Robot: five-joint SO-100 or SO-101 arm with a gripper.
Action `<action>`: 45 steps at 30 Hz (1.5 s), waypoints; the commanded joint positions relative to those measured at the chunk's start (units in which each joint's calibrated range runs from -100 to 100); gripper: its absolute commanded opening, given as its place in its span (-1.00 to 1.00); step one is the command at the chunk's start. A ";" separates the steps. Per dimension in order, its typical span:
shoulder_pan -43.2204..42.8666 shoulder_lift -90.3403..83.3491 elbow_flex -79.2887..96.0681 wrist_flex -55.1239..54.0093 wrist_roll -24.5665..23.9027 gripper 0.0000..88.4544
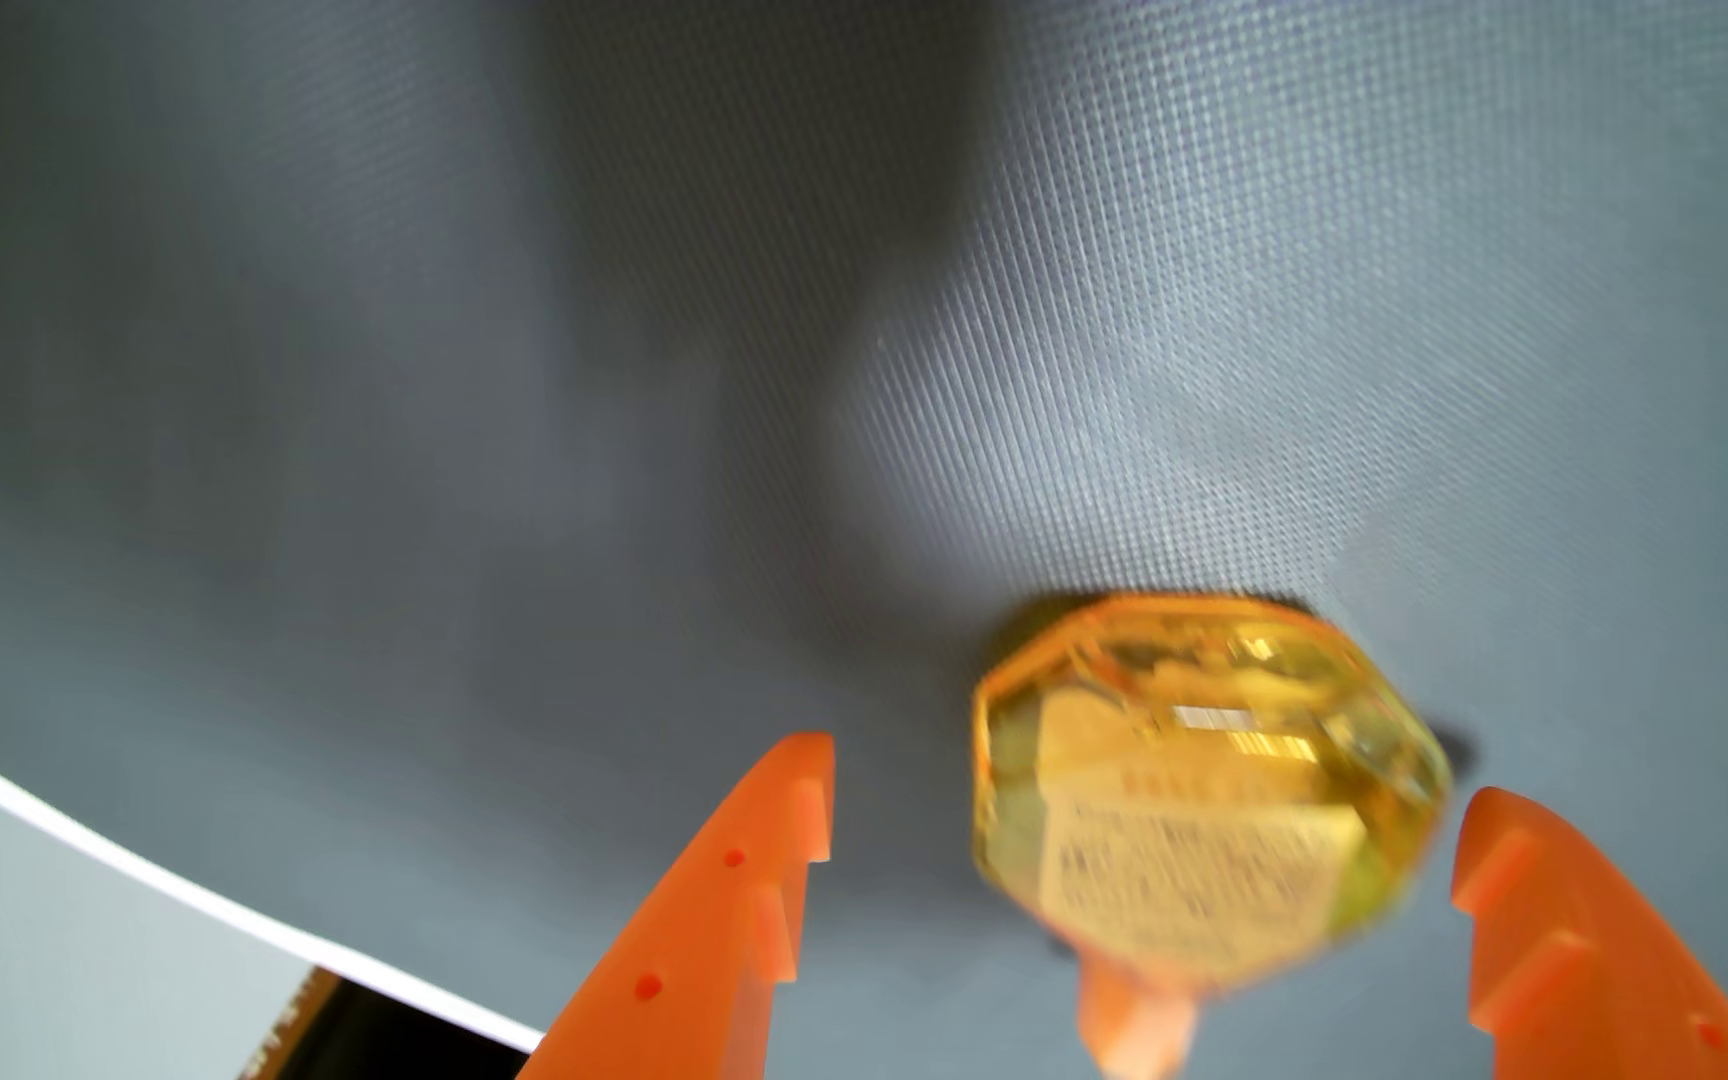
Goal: Grab the eyedrops
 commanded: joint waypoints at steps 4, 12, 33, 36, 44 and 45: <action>0.52 3.30 -6.48 1.10 -0.30 -0.26; 0.27 5.26 -9.64 2.66 -0.35 -0.31; 0.18 4.66 -10.81 1.88 -1.56 -0.99; 0.35 3.56 -10.90 1.97 -1.56 -0.99; 0.60 -3.07 -10.81 6.38 -2.08 -0.99; 0.60 -3.83 -10.81 6.73 -2.39 -0.99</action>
